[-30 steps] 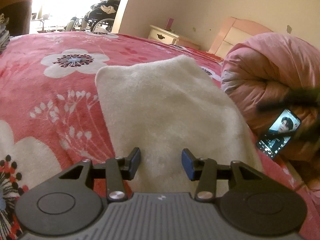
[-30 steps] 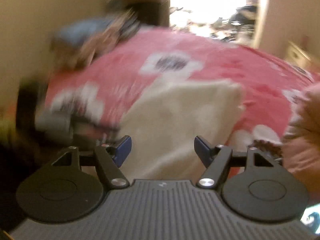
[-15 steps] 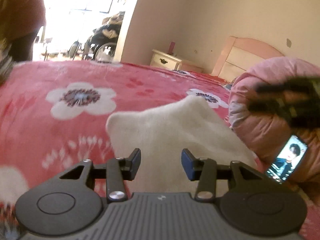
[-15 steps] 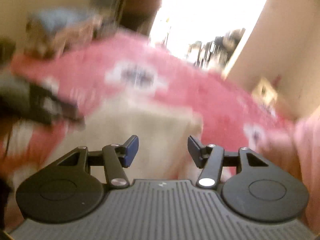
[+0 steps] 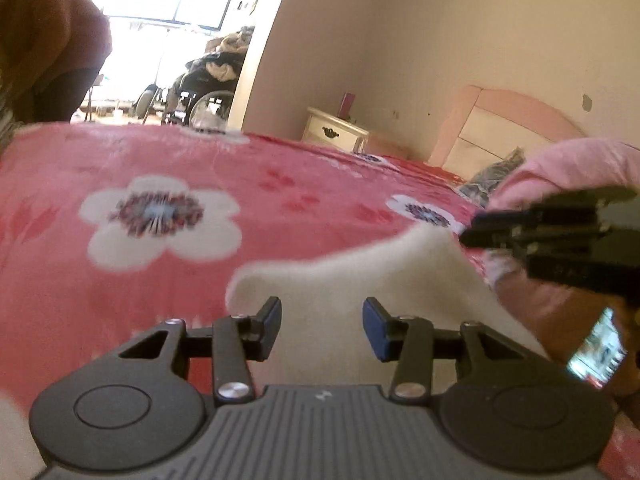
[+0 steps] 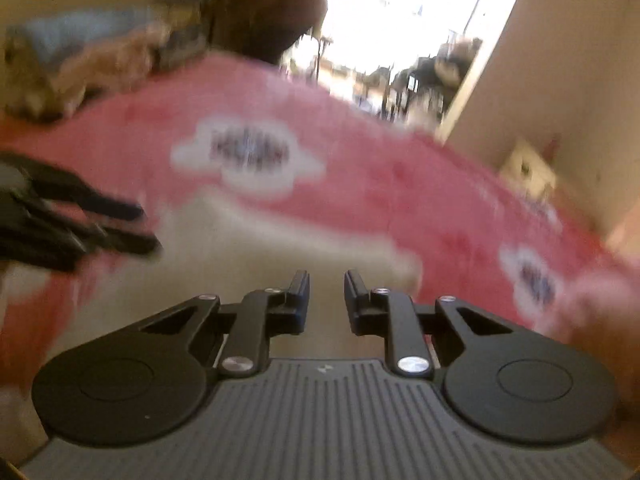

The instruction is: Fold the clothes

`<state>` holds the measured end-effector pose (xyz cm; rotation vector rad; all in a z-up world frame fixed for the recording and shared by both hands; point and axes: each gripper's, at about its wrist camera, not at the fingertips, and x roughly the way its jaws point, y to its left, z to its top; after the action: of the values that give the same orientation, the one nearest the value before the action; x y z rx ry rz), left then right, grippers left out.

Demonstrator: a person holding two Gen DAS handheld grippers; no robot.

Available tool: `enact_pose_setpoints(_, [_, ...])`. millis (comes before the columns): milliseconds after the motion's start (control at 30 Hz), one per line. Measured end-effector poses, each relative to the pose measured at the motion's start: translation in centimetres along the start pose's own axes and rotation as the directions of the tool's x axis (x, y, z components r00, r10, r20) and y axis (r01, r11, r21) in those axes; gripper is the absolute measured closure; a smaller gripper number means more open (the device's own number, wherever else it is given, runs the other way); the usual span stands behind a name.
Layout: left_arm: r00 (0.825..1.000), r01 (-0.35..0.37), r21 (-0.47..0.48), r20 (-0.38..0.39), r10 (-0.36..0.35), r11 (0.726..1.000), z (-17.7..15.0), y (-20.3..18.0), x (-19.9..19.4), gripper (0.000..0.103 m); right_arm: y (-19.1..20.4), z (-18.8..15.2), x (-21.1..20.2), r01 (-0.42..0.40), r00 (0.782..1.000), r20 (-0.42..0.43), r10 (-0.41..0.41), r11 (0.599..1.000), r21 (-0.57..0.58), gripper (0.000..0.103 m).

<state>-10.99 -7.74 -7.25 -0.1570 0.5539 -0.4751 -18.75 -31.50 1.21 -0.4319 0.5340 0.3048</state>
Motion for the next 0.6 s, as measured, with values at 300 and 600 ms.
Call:
enact_pose_setpoints(300, [0.998,-0.021,-0.006,-0.062,0.021,1.0,-1.2,2.5,5.2,0.057,-4.3,-3.5,10.0,0.08,0.985,-0.162,-0.056,0.986,0.144,0.091])
enact_pose_setpoints(600, [0.996,-0.02,-0.094,-0.085,0.012,0.995,-2.0,4.0,5.8,0.043,-7.5,-3.9,12.9,-0.005,0.984,-0.169,0.063,0.948,0.318,0.091])
